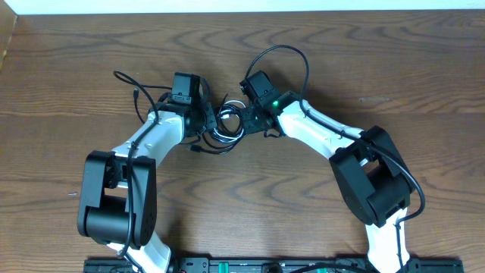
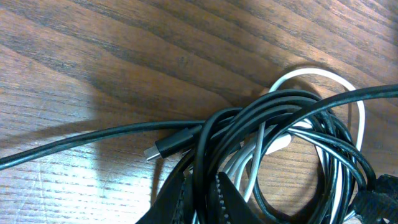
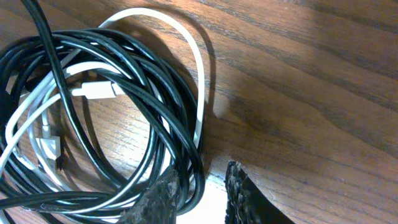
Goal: Untangle cables
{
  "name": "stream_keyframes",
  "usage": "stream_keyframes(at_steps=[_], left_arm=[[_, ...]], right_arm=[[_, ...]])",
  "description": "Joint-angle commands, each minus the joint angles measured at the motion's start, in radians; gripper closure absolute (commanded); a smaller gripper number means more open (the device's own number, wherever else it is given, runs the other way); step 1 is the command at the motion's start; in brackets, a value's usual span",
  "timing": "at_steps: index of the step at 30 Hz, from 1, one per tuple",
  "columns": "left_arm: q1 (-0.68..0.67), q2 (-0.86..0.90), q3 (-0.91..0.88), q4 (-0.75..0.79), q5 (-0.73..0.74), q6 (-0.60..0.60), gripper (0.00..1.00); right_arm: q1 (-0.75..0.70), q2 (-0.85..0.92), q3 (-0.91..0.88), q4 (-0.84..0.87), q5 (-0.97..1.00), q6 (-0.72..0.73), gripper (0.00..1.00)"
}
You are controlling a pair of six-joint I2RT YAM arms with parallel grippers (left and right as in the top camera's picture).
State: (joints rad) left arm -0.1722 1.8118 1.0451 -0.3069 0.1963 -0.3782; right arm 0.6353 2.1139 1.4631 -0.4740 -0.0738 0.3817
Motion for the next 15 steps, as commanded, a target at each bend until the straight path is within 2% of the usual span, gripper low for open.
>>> stream_keyframes(at_steps=[1, 4, 8, 15], left_arm=[[0.003, 0.004, 0.006, 0.001, 0.006, -0.001, 0.87], [0.003, 0.004, 0.006, 0.002, 0.005, -0.001, 0.86], [0.003, 0.004, 0.006, 0.002, 0.005, -0.001, 0.86], [0.003, 0.004, 0.006, 0.002, 0.005, -0.001, 0.86]], right_arm=[[0.015, 0.014, 0.012, -0.010, 0.015, -0.004, 0.77], [0.016, 0.016, 0.012, -0.017, 0.016, -0.005, 0.78], [0.020, 0.016, 0.012, -0.017, 0.047, -0.004, 0.85], [0.020, 0.027, 0.011, -0.027, 0.068, -0.004, 0.87]])
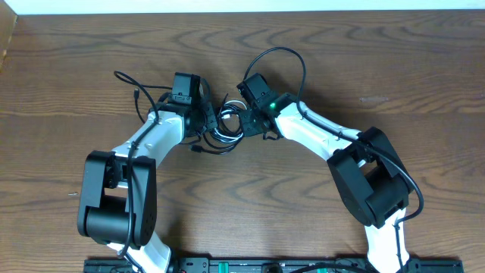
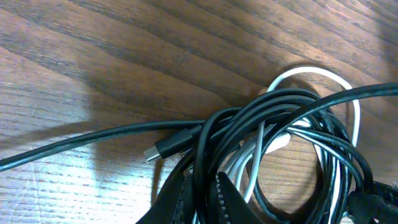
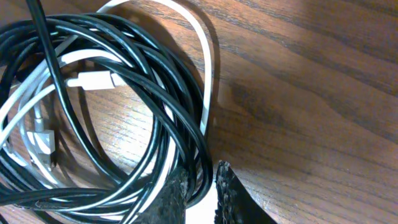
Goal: Untangle cables
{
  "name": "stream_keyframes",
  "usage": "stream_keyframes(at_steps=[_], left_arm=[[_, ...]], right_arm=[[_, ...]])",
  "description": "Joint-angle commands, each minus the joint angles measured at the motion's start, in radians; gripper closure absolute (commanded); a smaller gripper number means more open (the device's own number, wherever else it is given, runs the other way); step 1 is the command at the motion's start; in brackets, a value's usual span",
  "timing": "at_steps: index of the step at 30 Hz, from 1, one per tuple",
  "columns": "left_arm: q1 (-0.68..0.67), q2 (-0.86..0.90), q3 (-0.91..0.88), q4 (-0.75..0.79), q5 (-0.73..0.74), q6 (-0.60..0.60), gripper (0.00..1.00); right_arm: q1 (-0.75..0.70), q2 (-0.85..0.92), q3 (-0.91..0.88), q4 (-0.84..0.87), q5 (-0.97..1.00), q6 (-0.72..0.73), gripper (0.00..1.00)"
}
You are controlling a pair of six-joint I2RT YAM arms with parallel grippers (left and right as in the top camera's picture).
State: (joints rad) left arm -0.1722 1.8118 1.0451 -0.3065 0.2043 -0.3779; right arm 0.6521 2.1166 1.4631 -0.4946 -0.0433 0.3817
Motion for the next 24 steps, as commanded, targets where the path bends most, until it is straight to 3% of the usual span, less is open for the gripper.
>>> stream_keyframes(at_steps=[1, 7, 12, 18, 24], left_arm=[[0.003, 0.004, 0.006, 0.002, -0.003, -0.002, 0.86], [0.015, 0.004, 0.006, 0.002, -0.010, -0.001, 0.87], [0.065, 0.004, 0.006, -0.006, -0.008, -0.002, 0.89], [0.069, 0.004, 0.006, -0.008, -0.005, -0.002, 0.89], [0.072, 0.004, 0.006, -0.009, -0.006, -0.002, 0.89]], right_arm=[[0.003, 0.032, 0.011, -0.007, 0.040, -0.003, 0.89], [0.001, 0.046, 0.011, -0.022, 0.098, 0.086, 0.94], [0.002, 0.046, 0.011, -0.023, 0.106, 0.090, 0.92], [-0.002, 0.046, 0.011, -0.021, 0.150, 0.097, 0.79], [-0.058, 0.045, 0.014, -0.043, 0.093, 0.097, 0.74]])
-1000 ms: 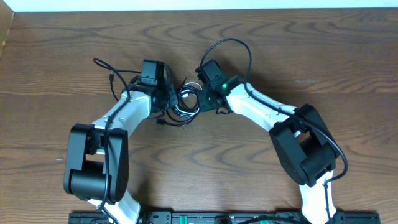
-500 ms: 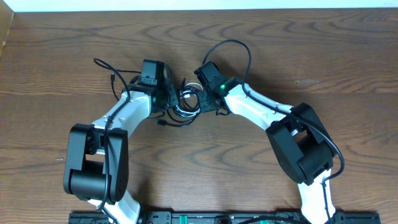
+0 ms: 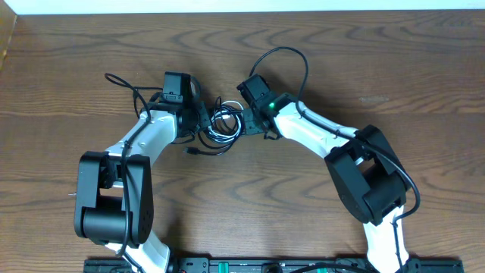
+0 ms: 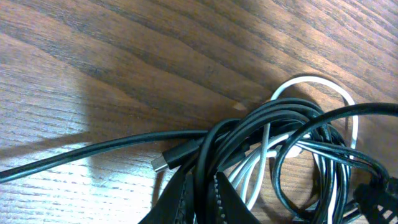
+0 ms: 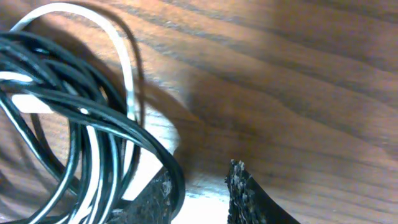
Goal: Untangle cables
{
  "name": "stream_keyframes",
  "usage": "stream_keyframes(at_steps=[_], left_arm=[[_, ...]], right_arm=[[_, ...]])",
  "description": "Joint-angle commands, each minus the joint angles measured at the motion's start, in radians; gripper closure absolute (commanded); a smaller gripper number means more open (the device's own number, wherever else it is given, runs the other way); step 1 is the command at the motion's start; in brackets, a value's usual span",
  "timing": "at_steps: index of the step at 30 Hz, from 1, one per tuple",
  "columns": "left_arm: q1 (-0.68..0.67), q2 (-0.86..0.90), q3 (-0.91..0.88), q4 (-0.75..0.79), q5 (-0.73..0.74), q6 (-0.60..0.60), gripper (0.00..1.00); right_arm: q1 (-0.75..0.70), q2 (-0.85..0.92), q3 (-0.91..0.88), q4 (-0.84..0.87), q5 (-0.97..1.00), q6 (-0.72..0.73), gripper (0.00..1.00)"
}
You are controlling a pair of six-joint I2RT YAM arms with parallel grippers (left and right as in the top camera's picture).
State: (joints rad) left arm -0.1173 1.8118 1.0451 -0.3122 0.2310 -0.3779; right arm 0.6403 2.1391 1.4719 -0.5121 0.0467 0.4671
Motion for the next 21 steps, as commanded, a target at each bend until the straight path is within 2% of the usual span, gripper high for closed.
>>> stream_keyframes(at_steps=[1, 7, 12, 18, 20, 21], left_arm=[[0.017, 0.004, 0.006, -0.003, -0.032, -0.002, 0.89], [0.017, 0.004, 0.006, -0.003, -0.032, -0.002, 0.89], [0.017, 0.004, 0.006, -0.003, -0.032, -0.002, 0.89], [0.017, 0.004, 0.006, -0.003, -0.032, -0.002, 0.89], [0.017, 0.004, 0.006, -0.003, -0.032, -0.002, 0.89], [0.017, 0.004, 0.006, -0.003, -0.032, -0.002, 0.89]], right_arm=[[-0.059, 0.023, 0.006, -0.031, -0.018, 0.011, 0.74], [-0.152, 0.023, 0.015, -0.085, -0.130, 0.011, 0.73], [-0.210, 0.023, 0.056, -0.209, -0.096, -0.024, 0.71], [-0.262, 0.023, 0.111, -0.336, -0.083, -0.070, 0.63], [-0.261, 0.022, 0.141, -0.350, -0.169, -0.123, 0.58], [-0.260, 0.020, 0.167, -0.356, -0.275, -0.171, 0.56]])
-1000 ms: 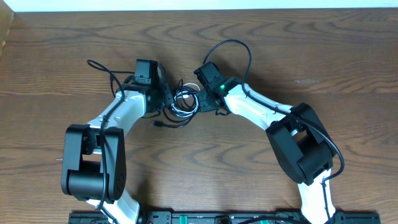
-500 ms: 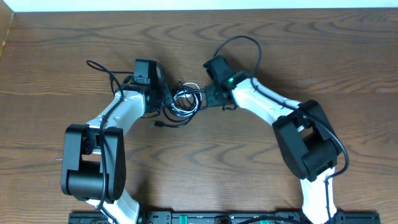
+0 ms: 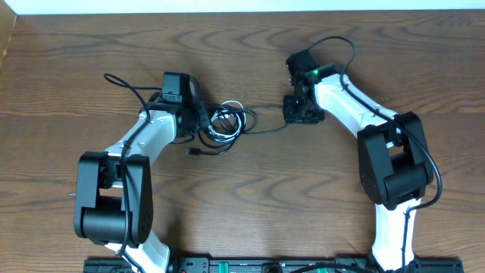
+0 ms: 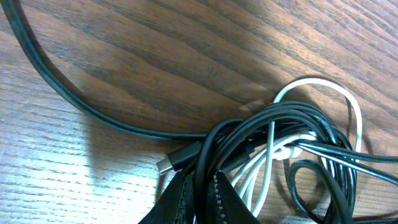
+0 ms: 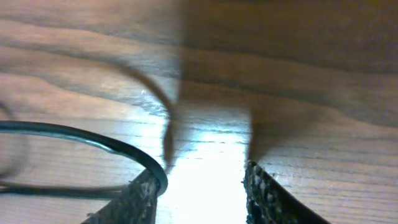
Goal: Untangle cables
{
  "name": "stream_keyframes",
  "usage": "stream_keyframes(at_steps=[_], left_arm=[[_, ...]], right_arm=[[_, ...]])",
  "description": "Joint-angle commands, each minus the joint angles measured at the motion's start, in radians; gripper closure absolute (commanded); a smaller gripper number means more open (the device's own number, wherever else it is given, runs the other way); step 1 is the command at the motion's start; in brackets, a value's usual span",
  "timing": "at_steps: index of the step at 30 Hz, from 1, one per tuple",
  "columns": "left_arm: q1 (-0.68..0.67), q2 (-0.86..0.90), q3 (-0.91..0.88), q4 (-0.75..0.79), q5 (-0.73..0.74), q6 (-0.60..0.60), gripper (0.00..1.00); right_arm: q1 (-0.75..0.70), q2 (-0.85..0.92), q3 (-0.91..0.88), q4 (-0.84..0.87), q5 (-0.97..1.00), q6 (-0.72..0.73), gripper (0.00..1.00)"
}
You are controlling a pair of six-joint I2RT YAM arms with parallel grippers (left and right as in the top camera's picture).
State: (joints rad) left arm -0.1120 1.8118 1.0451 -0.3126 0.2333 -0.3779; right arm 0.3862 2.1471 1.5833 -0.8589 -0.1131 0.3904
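A tangle of black and white cables lies on the wooden table. My left gripper is at the tangle's left edge, shut on black strands of the bundle. A USB-C plug sticks out just left of the fingers. My right gripper stands open to the right of the tangle. One black strand stretches from the bundle to it and curves against its left finger, with nothing between the fingers.
A black cable tail loops off to the upper left of the left gripper. A small plug end lies just below the bundle. The table's far edge runs along the top.
My right gripper has moved from the tangle's right edge out to the right and stands wider open. A black strand now stretches from the bundle to it. The left gripper keeps its hold.
Both grippers were at the tangle, the left shut on black strands, the right slightly open around strands at the right edge. The right then narrowed on them, then stood apart again with one strand on its left finger. Now that strand is drawn out to the right.
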Motion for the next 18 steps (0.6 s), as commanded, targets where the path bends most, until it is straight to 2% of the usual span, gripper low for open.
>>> stream_keyframes(at_steps=[1, 4, 7, 12, 18], left_arm=[[0.012, 0.004, 0.006, -0.003, -0.034, -0.002, 0.89], [0.012, 0.004, 0.006, -0.003, -0.034, -0.002, 0.89], [0.012, 0.004, 0.006, -0.003, -0.034, -0.002, 0.89], [0.012, 0.004, 0.006, -0.003, -0.034, -0.002, 0.89], [0.012, 0.004, 0.006, -0.003, -0.034, -0.002, 0.89]], right_arm=[[-0.006, 0.007, 0.088, -0.012, -0.244, -0.129, 0.54], [-0.004, 0.003, 0.156, -0.011, -0.427, -0.138, 0.52], [0.018, 0.003, 0.177, -0.001, -0.455, -0.138, 0.50], [0.088, 0.004, 0.136, 0.000, -0.236, -0.137, 0.45], [0.185, 0.009, 0.095, 0.019, 0.019, -0.124, 0.44]])
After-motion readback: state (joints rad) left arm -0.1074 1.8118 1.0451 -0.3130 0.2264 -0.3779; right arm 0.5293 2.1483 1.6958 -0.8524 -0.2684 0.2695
